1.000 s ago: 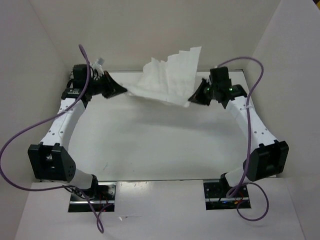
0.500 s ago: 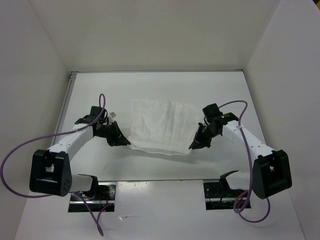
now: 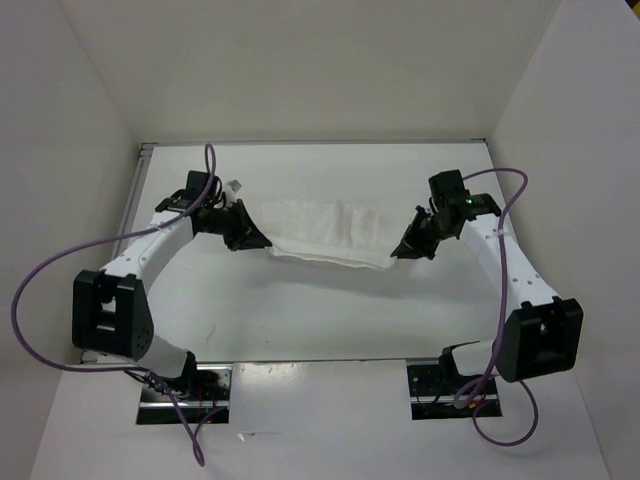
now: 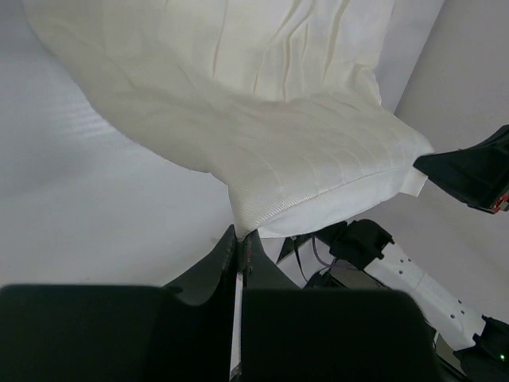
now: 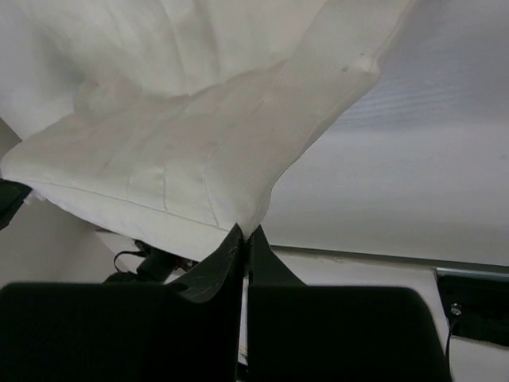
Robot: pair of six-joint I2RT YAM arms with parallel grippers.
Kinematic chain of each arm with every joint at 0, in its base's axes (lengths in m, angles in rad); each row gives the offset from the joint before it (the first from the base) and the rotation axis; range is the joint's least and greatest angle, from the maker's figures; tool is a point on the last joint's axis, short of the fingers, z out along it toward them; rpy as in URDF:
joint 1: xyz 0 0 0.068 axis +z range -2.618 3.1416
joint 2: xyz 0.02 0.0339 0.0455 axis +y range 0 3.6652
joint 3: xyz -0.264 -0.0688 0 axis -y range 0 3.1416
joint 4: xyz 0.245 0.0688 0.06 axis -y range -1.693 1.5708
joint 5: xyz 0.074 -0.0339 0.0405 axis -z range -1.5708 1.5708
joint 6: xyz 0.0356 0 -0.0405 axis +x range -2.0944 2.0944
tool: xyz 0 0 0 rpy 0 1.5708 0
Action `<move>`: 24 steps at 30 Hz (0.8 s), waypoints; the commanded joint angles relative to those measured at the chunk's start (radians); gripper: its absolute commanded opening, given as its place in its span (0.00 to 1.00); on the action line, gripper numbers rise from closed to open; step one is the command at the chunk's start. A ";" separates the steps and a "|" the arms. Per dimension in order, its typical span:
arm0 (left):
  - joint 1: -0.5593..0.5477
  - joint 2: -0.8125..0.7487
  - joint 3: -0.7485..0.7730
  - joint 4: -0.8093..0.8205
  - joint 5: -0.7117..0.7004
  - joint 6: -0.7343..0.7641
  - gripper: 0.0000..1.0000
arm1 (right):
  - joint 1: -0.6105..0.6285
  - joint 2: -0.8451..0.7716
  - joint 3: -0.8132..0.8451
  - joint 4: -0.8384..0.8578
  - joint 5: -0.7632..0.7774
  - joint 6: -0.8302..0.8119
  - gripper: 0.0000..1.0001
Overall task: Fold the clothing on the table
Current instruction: Flatten the skirt out, then fold the skirt
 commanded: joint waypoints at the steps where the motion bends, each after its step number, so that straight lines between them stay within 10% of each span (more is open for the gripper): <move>1: 0.025 0.088 0.079 0.067 -0.111 -0.007 0.02 | -0.046 0.068 0.063 -0.042 0.148 -0.084 0.00; 13: -0.015 0.291 0.277 0.122 -0.149 -0.018 0.02 | -0.065 0.229 0.146 0.067 0.158 -0.084 0.00; 24: -0.015 -0.100 0.024 -0.014 -0.168 -0.037 0.02 | 0.023 0.002 -0.017 -0.008 0.103 -0.016 0.00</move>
